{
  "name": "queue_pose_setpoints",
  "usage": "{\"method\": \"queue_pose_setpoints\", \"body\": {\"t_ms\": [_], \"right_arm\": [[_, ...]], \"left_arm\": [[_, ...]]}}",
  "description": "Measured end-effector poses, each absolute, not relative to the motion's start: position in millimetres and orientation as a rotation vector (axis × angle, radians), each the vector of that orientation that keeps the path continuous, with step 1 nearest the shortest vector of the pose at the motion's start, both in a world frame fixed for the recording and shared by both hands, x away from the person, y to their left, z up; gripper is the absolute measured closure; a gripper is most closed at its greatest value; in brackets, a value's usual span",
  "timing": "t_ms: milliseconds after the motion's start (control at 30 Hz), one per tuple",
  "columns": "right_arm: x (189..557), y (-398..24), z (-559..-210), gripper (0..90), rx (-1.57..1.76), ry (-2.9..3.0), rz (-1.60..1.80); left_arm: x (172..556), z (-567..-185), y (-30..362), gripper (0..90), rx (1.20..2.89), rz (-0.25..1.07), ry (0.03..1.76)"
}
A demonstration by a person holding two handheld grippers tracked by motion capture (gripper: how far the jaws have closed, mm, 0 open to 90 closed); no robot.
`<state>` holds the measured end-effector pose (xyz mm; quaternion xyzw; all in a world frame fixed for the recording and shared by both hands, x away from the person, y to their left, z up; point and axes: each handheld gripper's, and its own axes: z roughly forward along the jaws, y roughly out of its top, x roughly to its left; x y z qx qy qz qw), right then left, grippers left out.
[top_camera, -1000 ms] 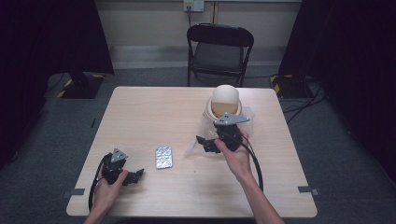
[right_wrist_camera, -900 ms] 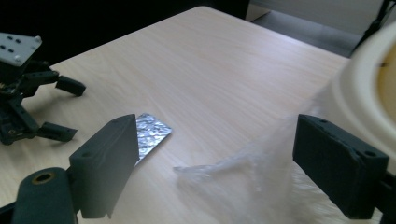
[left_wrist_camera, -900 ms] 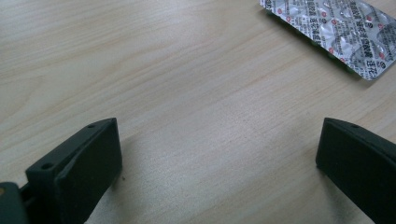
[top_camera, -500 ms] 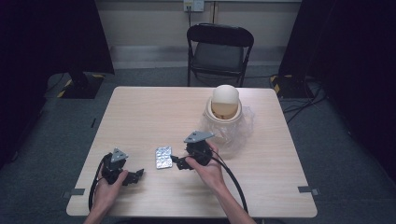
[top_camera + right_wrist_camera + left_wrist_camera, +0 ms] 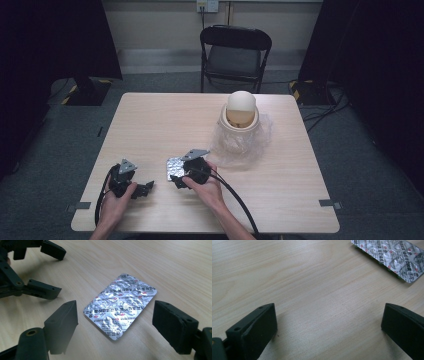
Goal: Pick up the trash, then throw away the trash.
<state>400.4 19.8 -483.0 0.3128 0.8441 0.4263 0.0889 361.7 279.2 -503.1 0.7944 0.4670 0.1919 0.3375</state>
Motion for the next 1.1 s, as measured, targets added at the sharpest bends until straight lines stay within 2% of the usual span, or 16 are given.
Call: {"method": "queue_pose_setpoints", "body": {"t_ms": [467,833,1000,1100], "right_arm": [[405,40,-501,17.1,0.941,2.521,1.226],[419,55,-501,15.2,0.916,2.542,1.198],[415,60,-502,17.0,0.858,2.536,1.122],[412,57,-501,22.4,0.854,2.532,1.111]], "left_arm": [[362,-503,279,0.0,2.07,0.5,1.217],[362,-503,280,0.0,2.077,0.503,1.211],[362,-503,280,0.0,2.077,0.502,1.211],[362,-503,280,0.0,2.077,0.502,1.211]]}}
